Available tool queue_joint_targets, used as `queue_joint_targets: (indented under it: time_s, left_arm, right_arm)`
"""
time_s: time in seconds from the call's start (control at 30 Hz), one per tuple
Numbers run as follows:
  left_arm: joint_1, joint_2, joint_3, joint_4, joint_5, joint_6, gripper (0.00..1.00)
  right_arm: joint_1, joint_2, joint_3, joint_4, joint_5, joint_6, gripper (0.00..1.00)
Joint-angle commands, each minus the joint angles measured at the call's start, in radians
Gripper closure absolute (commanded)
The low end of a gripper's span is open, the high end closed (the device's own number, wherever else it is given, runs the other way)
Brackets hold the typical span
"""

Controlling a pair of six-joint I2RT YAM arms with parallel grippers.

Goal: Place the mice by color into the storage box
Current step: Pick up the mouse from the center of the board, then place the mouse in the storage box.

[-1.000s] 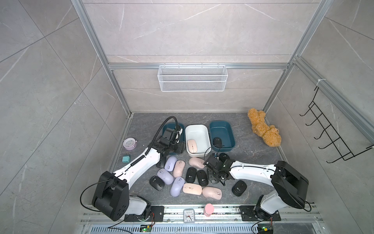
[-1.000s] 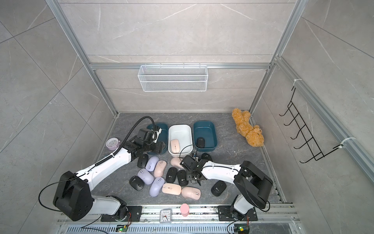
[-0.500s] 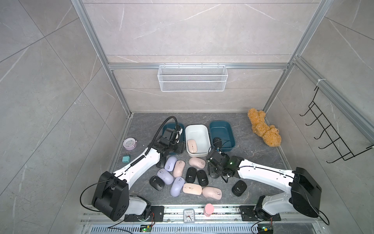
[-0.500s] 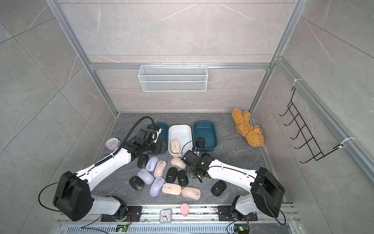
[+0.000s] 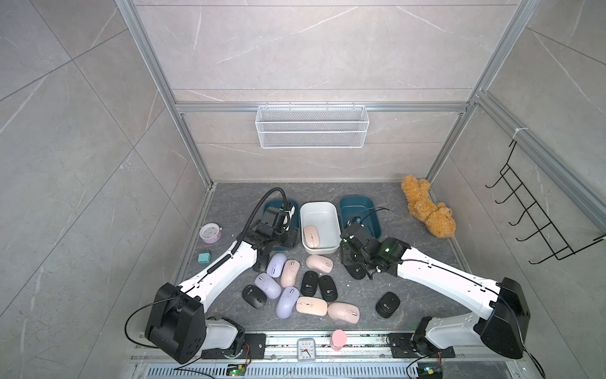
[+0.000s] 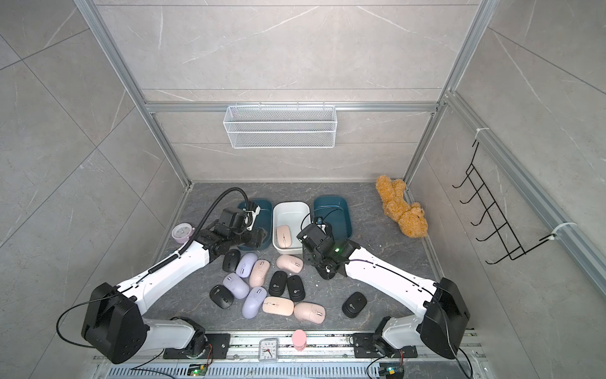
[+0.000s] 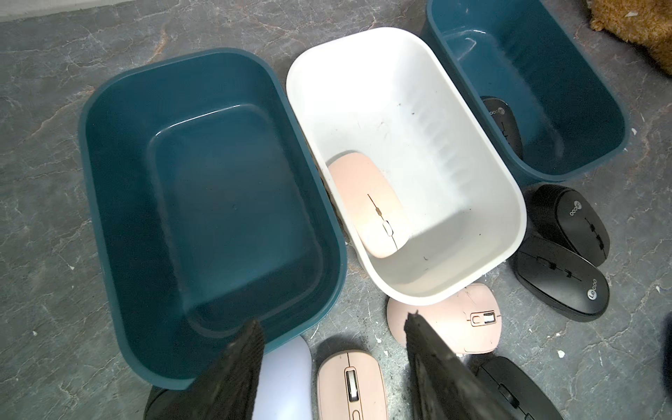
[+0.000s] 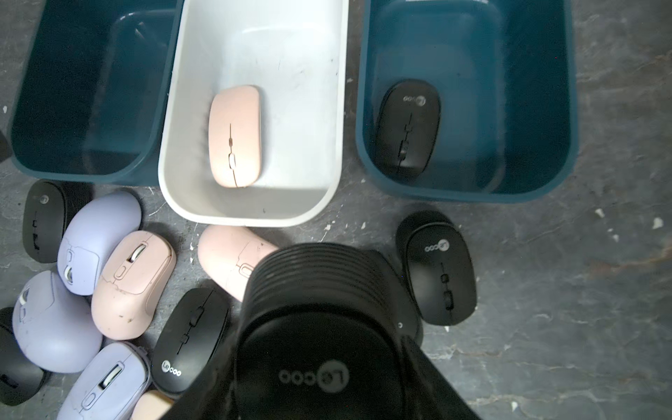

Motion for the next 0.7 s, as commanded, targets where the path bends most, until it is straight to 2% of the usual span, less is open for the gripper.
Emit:
queue_joint_targets:
  time_s: [0.0,0.23,0.37,0.67]
  left_arm:
    - [-0.005,-0.038,0.012,0.018,-0.011,0.019,0.35]
    - [-0.005,-0.055,0.010,0.021,-0.025,0.028,0.35]
    - [-0.005,-0.059,0.013,0.019,-0.022,0.031,0.35]
    - [-0.005,-0.067,0.011,0.019,-0.041,0.044,0.35]
  right_arm:
    - [-0.042,0.009,0.066,-0.015,0.018,-0.090,0.43]
    - [-0.172,0.052,0.112,0.045,-0.060,-0.181,0.43]
    - [-0.235,0.111,0.153,0.063,-0.076,-0.232,0.43]
    - [-0.367,0.236,0.200,0.126,-0.196,-0.286,0.43]
